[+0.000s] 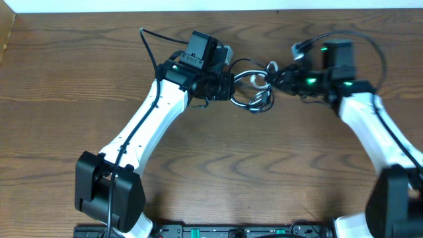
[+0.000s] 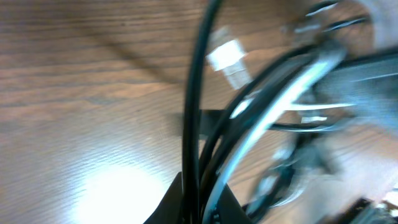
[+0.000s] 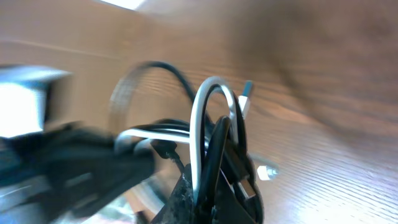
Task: Untangle cables
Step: 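Lift the bundle and pull the grippers apart to separate strands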
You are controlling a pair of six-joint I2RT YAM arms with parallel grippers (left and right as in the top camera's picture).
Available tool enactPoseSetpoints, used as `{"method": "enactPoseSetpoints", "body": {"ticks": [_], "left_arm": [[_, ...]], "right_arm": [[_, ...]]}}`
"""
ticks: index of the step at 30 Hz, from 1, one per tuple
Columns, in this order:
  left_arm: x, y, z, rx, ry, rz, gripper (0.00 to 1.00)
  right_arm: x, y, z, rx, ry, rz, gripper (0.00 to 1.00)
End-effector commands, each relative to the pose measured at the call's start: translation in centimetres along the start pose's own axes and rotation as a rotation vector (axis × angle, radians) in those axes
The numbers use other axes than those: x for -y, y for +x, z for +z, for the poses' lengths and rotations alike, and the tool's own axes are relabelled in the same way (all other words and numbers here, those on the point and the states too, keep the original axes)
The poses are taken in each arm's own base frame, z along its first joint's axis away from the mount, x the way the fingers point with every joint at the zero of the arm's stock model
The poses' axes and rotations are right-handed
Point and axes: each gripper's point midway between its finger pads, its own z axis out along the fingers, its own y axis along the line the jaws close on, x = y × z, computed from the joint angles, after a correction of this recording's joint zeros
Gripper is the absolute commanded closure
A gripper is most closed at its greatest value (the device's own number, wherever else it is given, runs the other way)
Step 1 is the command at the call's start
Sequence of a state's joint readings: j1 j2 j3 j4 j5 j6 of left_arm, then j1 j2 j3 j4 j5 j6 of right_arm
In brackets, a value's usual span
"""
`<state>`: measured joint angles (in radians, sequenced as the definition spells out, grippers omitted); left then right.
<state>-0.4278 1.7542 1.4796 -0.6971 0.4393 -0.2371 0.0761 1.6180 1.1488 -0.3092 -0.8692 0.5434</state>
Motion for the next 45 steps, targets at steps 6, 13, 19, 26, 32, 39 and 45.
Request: {"method": "enactPoseSetpoints", "body": {"ticks": [6,13,19,26,32,39,45], "left_arm": [[-4.3,0.3,-0.8,-0.002,-0.213,0.075,0.93],[-4.3,0.5,-0.7,-0.008,-0.214,0.073,0.93],[-3.2,0.4,-0.5,-0.007,-0.150,0.076,0.93],[4.2,-1.1,-1.1,0.042,0.263,0.146,0.92],[9.4,-3.0,-3.6,0.103,0.554,0.174,0.93],[9.8,-3.7,-3.8,0.122,0.569,0.137,0.93],[9.8,-3.6,-3.8,0.115,0.570,0.129,0.93]], "right_arm": [[-4.2,-2.8,-9.3,0.140,-0.172,-0.051,0.99],[0.5,-3.5,-12.1,0.227,-0.006,0.072,0.99],[2.3,-1.7,-11.3,0.177,0.098,0.075,0.74],[1.1,-0.1,-8.9,0.105,0.105,0.030,0.36],[-0.5,1.5,-6.7,0.039,0.091,-0.004,0.36],[1.1,3.5,-3.7,-0.001,0.260,0.103,0.42],[3.6,3.8,-1.1,0.014,0.396,0.170,0.48]]}}
